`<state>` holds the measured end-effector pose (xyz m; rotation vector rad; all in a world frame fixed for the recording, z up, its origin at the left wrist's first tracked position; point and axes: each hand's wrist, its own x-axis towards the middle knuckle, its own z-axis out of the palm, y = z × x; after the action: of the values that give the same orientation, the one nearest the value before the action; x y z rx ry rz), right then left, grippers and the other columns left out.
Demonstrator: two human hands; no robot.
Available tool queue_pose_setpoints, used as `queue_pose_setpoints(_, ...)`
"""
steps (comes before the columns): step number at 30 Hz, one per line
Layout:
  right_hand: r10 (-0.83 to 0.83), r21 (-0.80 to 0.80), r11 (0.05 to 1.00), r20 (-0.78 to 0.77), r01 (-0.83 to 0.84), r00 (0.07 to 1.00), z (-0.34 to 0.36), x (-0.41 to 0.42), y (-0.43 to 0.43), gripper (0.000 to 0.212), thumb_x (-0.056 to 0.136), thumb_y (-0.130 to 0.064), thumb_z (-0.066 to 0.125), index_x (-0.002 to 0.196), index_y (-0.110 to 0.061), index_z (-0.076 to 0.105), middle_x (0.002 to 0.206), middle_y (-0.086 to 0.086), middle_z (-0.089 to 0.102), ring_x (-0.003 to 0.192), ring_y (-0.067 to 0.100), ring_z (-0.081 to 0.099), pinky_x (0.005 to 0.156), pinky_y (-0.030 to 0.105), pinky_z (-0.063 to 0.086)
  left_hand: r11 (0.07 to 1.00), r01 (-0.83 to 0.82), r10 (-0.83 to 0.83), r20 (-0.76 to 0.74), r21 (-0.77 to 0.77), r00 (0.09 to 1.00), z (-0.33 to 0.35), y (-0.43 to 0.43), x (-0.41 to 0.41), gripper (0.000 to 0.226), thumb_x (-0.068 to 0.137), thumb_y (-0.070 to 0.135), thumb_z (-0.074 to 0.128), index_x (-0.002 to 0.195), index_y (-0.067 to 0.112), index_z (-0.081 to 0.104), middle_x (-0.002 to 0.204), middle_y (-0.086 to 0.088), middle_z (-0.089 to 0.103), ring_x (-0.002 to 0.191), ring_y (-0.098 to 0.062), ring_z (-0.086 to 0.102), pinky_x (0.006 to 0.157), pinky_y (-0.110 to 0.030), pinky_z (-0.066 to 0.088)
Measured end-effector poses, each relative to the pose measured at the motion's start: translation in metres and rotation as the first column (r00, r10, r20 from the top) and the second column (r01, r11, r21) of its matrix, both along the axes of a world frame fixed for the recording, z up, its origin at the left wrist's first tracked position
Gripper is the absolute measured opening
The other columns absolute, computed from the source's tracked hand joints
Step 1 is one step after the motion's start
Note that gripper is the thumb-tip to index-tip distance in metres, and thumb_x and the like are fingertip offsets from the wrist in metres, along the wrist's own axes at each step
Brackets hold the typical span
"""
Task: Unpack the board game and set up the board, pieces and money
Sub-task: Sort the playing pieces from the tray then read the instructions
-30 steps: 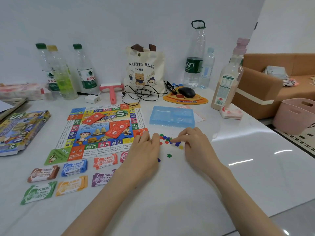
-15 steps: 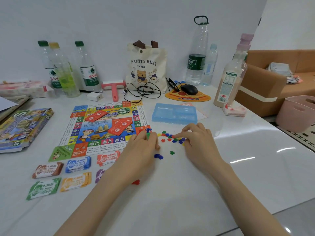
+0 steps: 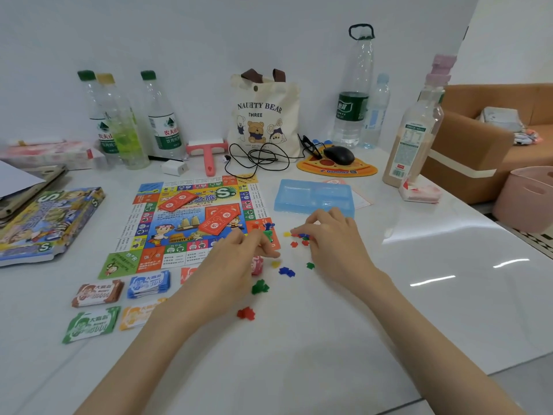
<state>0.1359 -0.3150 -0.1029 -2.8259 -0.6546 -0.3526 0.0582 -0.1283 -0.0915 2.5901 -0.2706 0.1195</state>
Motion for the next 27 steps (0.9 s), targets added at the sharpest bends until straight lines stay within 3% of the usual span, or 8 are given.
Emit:
queue_pose_setpoints(2, -0.025, -0.024, 0.999, -0.018, 0.025, 1.000, 0.005, 0.004, 0.006, 0.050, 0.097, -0.005, 0.042, 0.133, -0.037, 0.054, 0.123, -0.005, 0.048, 0.114, 0.018, 0.036, 0.091, 0.032, 0.032, 0.999, 0.013, -0.013, 0.000, 0.029, 1.000, -0.003, -0.001, -0.001, 0.062, 0.070, -0.016, 0.040, 0.102, 0.037, 0.038, 0.109, 0.022, 0.042, 0.120, -0.013, 0.045, 0.090, -0.033, 0.045)
queue_pose_setpoints(4, -0.035, -0.045, 0.998, -0.025, 0.034, 0.999, 0.006, 0.007, 0.012, 0.050, 0.098, -0.005, 0.042, 0.134, -0.037, 0.053, 0.121, -0.003, 0.048, 0.114, 0.019, 0.036, 0.090, 0.031, 0.032, 0.999, 0.005, -0.005, -0.009, 0.038, 1.000, -0.008, -0.001, 0.000, 0.064, 0.068, -0.016, 0.041, 0.100, 0.038, 0.037, 0.111, 0.018, 0.044, 0.117, -0.013, 0.047, 0.085, -0.034, 0.047)
queue_pose_setpoints(10, -0.030, -0.076, 0.997, -0.056, 0.026, 0.998, -0.002, 0.007, 0.017, 0.052, 0.100, -0.007, 0.037, 0.142, -0.036, 0.045, 0.117, -0.001, 0.044, 0.112, 0.020, 0.033, 0.081, 0.028, 0.025, 1.000, -0.012, 0.012, -0.045, 0.004, 0.999, -0.014, 0.000, 0.003, 0.061, 0.071, -0.016, 0.042, 0.097, 0.039, 0.039, 0.116, 0.010, 0.047, 0.117, -0.011, 0.049, 0.089, -0.036, 0.049)
queue_pose_setpoints(15, 0.016, -0.021, 1.000, -0.083, -0.018, 0.996, -0.001, -0.003, 0.015, 0.050, 0.099, -0.007, 0.037, 0.134, -0.038, 0.053, 0.114, -0.005, 0.044, 0.107, 0.017, 0.032, 0.083, 0.028, 0.026, 0.999, 0.001, -0.003, -0.043, -0.043, 0.999, -0.012, 0.004, -0.003, 0.055, 0.070, -0.017, 0.037, 0.098, 0.030, 0.045, 0.114, 0.011, 0.049, 0.116, -0.004, 0.052, 0.089, -0.034, 0.048)
queue_pose_setpoints(20, 0.040, 0.054, 0.998, -0.076, -0.036, 0.996, 0.000, -0.014, 0.012, 0.043, 0.097, -0.008, 0.042, 0.117, -0.035, 0.068, 0.110, -0.010, 0.047, 0.095, 0.008, 0.024, 0.081, 0.026, 0.022, 1.000, 0.000, -0.001, -0.052, -0.025, 0.999, -0.010, 0.006, -0.006, 0.053, 0.074, -0.016, 0.037, 0.101, 0.029, 0.047, 0.116, 0.013, 0.052, 0.112, -0.001, 0.048, 0.080, -0.015, 0.041)
queue_pose_setpoints(24, 0.037, 0.093, 0.995, -0.082, -0.030, 0.996, -0.001, -0.017, 0.013, 0.043, 0.095, -0.008, 0.043, 0.106, -0.037, 0.073, 0.101, -0.015, 0.044, 0.093, 0.007, 0.027, 0.080, 0.026, 0.022, 0.999, -0.007, 0.005, -0.058, -0.032, 0.998, -0.008, 0.004, -0.007, 0.053, 0.076, -0.015, 0.040, 0.097, 0.034, 0.045, 0.115, 0.009, 0.050, 0.113, -0.009, 0.049, 0.091, -0.030, 0.046)
queue_pose_setpoints(27, 0.085, 0.106, 0.992, -0.153, -0.069, 0.984, -0.002, -0.020, 0.017, 0.050, 0.093, -0.004, 0.039, 0.107, -0.039, 0.072, 0.103, -0.013, 0.047, 0.098, 0.008, 0.033, 0.083, 0.027, 0.025, 0.999, -0.004, 0.002, -0.052, -0.042, 0.999, -0.010, 0.008, -0.008, 0.056, 0.078, -0.014, 0.041, 0.091, 0.040, 0.043, 0.114, 0.007, 0.050, 0.112, -0.010, 0.050, 0.092, -0.033, 0.046)
